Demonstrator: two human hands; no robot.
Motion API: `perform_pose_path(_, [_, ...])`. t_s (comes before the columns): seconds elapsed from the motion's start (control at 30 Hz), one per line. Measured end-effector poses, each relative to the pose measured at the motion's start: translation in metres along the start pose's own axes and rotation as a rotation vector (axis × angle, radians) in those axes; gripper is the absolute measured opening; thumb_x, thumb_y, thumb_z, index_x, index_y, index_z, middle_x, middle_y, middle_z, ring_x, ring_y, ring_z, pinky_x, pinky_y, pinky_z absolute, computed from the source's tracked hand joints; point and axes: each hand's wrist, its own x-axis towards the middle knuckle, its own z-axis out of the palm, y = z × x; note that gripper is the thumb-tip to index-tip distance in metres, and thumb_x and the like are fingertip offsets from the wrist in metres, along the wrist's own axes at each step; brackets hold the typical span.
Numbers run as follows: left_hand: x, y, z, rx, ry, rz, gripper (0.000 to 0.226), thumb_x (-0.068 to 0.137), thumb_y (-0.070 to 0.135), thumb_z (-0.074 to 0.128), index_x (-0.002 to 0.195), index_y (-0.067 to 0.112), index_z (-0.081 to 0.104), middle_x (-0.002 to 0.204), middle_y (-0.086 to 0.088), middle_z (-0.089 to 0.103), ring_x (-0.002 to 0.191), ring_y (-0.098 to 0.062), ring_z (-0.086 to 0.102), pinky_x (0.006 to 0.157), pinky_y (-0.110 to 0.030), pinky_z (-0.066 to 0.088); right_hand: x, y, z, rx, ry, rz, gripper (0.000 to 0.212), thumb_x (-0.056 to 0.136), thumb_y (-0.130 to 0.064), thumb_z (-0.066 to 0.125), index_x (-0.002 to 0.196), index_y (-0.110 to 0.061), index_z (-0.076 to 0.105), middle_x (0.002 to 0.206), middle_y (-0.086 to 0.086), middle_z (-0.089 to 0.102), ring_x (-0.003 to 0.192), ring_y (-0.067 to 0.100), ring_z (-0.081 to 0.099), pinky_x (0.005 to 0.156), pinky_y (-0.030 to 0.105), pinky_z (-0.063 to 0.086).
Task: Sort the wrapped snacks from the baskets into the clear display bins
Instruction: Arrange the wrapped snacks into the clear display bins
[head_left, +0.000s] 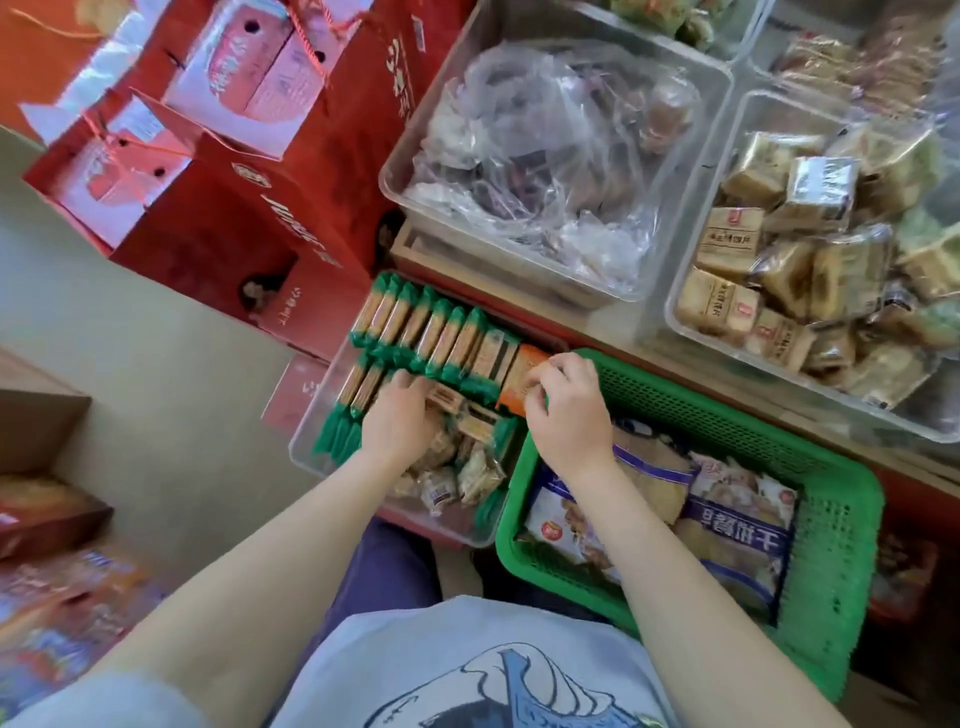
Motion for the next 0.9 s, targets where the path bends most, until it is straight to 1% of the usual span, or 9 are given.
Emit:
perform_pose_path(0.13, [0.014,-0.013,0.018,0.183,-0.015,0.083,0.059,0.09,0.015,0.06,0.144,0.024,0.04,0.139,-0.014,0.039,0.114,-0.035,0.052,0.054,-0.034,0.037,-0.012,-0.008,0.033,0.029,-0.15,0.062,0.018,0.089,-0.007,0.052,0.092,-0.002,0.069,0.1,0.011,0.06,0.099,0.029,0.051,0.088,0.04,0.045])
perform_pose_path(0.27, [0.023,-0.018,0.013,0.229,-0.006,0.116,0.042,0.084,0.011,0.065,0.122,0.02,0.052,0.108,-0.004,0.046,0.09,-0.027,0.058,0.048,-0.034,0.031,-0.013,-0.016,0.042,0.036,-0.223,0.112,0.014,0.091,-0.005,0.056,0.096,-0.003,0.069,0.102,0.01,0.059,0.105,0.028,0.05,0.093,0.041,0.044])
perform_pose_path(0.37, [0.022,-0.02,0.0,0.2,-0.023,0.197,0.035,0.085,0.022,0.068,0.119,0.024,0.057,0.106,0.0,0.048,0.075,-0.024,0.059,0.046,-0.032,0.037,-0.007,-0.022,0.038,0.059,-0.271,0.139,0.016,0.095,-0.009,0.053,0.101,-0.006,0.068,0.105,0.007,0.057,0.107,0.025,0.048,0.093,0.04,0.044])
perform_pose_path(0.47, [0.005,-0.016,-0.021,-0.01,-0.069,0.262,0.04,0.085,0.025,0.07,0.124,0.026,0.059,0.113,0.002,0.049,0.082,-0.024,0.06,0.062,-0.037,0.053,0.004,-0.031,0.021,0.144,-0.401,0.202,0.025,0.101,-0.027,0.051,0.119,-0.013,0.062,0.115,0.001,0.056,0.109,0.017,0.048,0.087,0.032,0.04])
perform_pose_path(0.53, [-0.007,-0.003,-0.041,-0.207,-0.073,0.303,0.038,0.085,0.023,0.072,0.122,0.026,0.062,0.11,0.005,0.051,0.088,-0.021,0.06,0.076,-0.041,0.054,0.01,-0.035,0.007,0.165,-0.473,0.179,0.04,0.097,-0.04,0.058,0.131,-0.019,0.056,0.123,-0.004,0.054,0.112,0.01,0.044,0.088,0.028,0.036])
perform_pose_path(0.6, [-0.014,0.02,-0.062,-0.295,-0.008,0.387,0.038,0.084,0.018,0.073,0.12,0.028,0.063,0.111,0.008,0.052,0.085,-0.014,0.062,0.079,-0.041,0.055,0.014,-0.037,-0.009,0.162,-0.48,0.14,0.051,0.091,-0.039,0.067,0.137,-0.023,0.051,0.127,-0.004,0.052,0.116,0.012,0.045,0.092,0.028,0.038])
perform_pose_path(0.73, [-0.021,0.092,-0.089,-0.398,0.124,0.584,0.044,0.079,0.008,0.072,0.119,0.026,0.065,0.111,0.009,0.055,0.081,-0.009,0.063,0.077,-0.04,0.056,0.013,-0.019,-0.063,0.168,-0.192,0.087,0.047,0.088,-0.014,0.067,0.133,-0.021,0.056,0.127,-0.002,0.058,0.119,0.018,0.052,0.096,0.031,0.044])
perform_pose_path(0.83, [-0.03,0.153,-0.096,-0.493,0.31,0.644,0.061,0.079,0.011,0.074,0.133,0.027,0.05,0.119,0.005,0.053,0.09,-0.011,0.061,0.077,-0.035,0.055,0.007,0.005,-0.122,0.204,0.067,0.126,0.034,0.092,-0.019,0.067,0.125,-0.021,0.06,0.116,-0.006,0.062,0.107,0.01,0.055,0.087,0.027,0.045])
perform_pose_path(0.9, [-0.034,0.187,-0.098,-0.449,0.418,0.672,0.067,0.082,0.018,0.073,0.141,0.022,0.041,0.128,-0.002,0.049,0.103,-0.014,0.052,0.084,-0.028,0.045,0.001,0.023,-0.158,0.207,0.274,0.165,0.034,0.095,-0.024,0.065,0.128,-0.019,0.058,0.118,-0.006,0.062,0.106,0.008,0.055,0.086,0.022,0.045])
